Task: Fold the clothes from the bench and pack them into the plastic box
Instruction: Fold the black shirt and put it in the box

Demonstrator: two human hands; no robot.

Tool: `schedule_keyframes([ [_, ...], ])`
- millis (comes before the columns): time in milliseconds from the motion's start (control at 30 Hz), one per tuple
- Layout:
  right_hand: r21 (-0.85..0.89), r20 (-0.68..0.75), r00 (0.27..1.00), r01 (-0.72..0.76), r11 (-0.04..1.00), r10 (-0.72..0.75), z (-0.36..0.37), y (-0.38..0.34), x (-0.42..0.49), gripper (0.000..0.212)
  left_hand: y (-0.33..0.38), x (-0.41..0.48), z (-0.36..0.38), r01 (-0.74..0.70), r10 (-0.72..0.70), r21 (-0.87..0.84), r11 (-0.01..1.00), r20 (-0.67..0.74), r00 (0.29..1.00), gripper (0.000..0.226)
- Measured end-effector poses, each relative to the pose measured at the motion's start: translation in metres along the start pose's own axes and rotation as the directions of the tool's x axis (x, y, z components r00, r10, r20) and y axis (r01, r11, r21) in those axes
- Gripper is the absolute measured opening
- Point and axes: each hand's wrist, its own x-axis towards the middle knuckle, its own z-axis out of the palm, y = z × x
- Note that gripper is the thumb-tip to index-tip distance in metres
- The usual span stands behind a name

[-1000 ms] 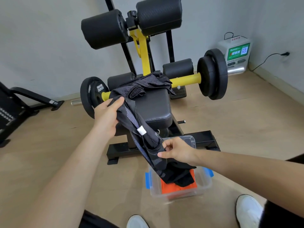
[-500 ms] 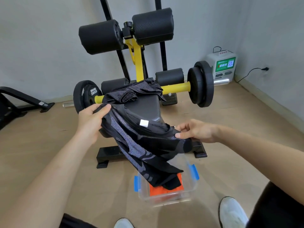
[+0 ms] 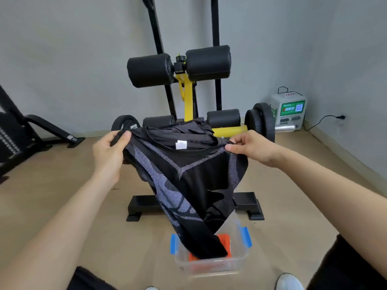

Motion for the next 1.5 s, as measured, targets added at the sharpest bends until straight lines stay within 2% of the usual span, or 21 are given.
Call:
schedule_keyframes([
  [100,-0.078,-0.097,0.993,0.053,0.996,-0.06,-0.006,-0.025,0.013,0.027,0.016,0.01,-0.003,-0.053,0.054,0.057,0.997,-0.016,0.998,0.006],
  [200,-0.153,-0.121,0.987,0.09,0.984,-0.109,-0.014,-0.052,0.029,0.025,0.03,0.027,-0.008,-0.101,0.109,0.151,0.983,-0.045,0.993,0.014],
  [367,-0.116,-0.029,0.988,0.151,0.982,-0.155,-0.031,-0.099,0.047,0.026,0.062,0.051,-0.026,-0.193,0.219,0.306,0.932,-0.051,0.974,0.022],
  [433,-0.141,0.03,0.989,0.148,0.979,-0.145,-0.035,-0.108,0.05,0.029,0.066,0.057,-0.034,-0.18,0.189,0.325,0.929,0.005,0.982,0.021],
  [533,-0.209,0.093,0.993,0.089,0.974,-0.071,-0.039,-0.104,0.055,0.043,0.062,0.057,-0.046,-0.087,0.033,0.357,0.93,0.156,0.987,0.012],
  [600,-0.141,0.103,0.994,0.057,0.988,-0.043,-0.04,-0.097,0.058,0.035,0.056,0.054,-0.055,-0.008,-0.08,0.333,0.943,0.251,0.965,0.009],
  [700,-0.002,0.078,0.997,0.014,1.0,-0.014,-0.04,-0.083,0.06,0.023,0.048,0.05,-0.068,0.108,-0.219,0.296,0.949,0.373,0.901,0.016],
  [767,-0.063,0.0,0.999,0.035,0.997,-0.035,-0.037,-0.076,0.061,0.016,0.042,0.048,-0.072,0.132,-0.263,0.31,0.942,0.433,0.862,0.019],
  [833,-0.192,-0.055,0.994,0.081,0.978,-0.093,-0.032,-0.075,0.062,0.012,0.038,0.046,-0.07,0.104,-0.25,0.322,0.941,0.453,0.856,0.017],
  [933,-0.317,-0.115,0.973,0.153,0.936,-0.198,-0.026,-0.078,0.063,0.013,0.039,0.045,-0.064,0.061,-0.17,0.274,0.96,0.395,0.903,0.013],
  [1033,-0.361,-0.205,0.941,0.182,0.915,-0.268,-0.022,-0.081,0.062,0.014,0.039,0.048,-0.059,0.044,-0.118,0.236,0.971,0.31,0.943,0.012],
  [1100,-0.352,-0.222,0.937,0.182,0.918,-0.271,-0.02,-0.082,0.06,0.011,0.038,0.051,-0.057,0.013,-0.092,0.272,0.962,0.281,0.955,0.012],
  [1233,-0.349,-0.089,0.977,0.149,0.925,-0.191,-0.019,-0.078,0.054,0.007,0.038,0.05,-0.052,-0.069,-0.039,0.375,0.924,0.273,0.961,0.011],
  [1433,-0.435,0.149,0.987,0.121,0.892,-0.061,-0.014,-0.068,0.038,0.004,0.028,0.052,-0.068,0.001,-0.167,0.415,0.91,0.365,0.916,0.01],
  [1500,-0.498,0.167,0.985,0.117,0.859,-0.037,-0.014,-0.061,0.039,0.01,0.023,0.053,-0.072,0.005,-0.205,0.444,0.896,0.404,0.891,0.012],
])
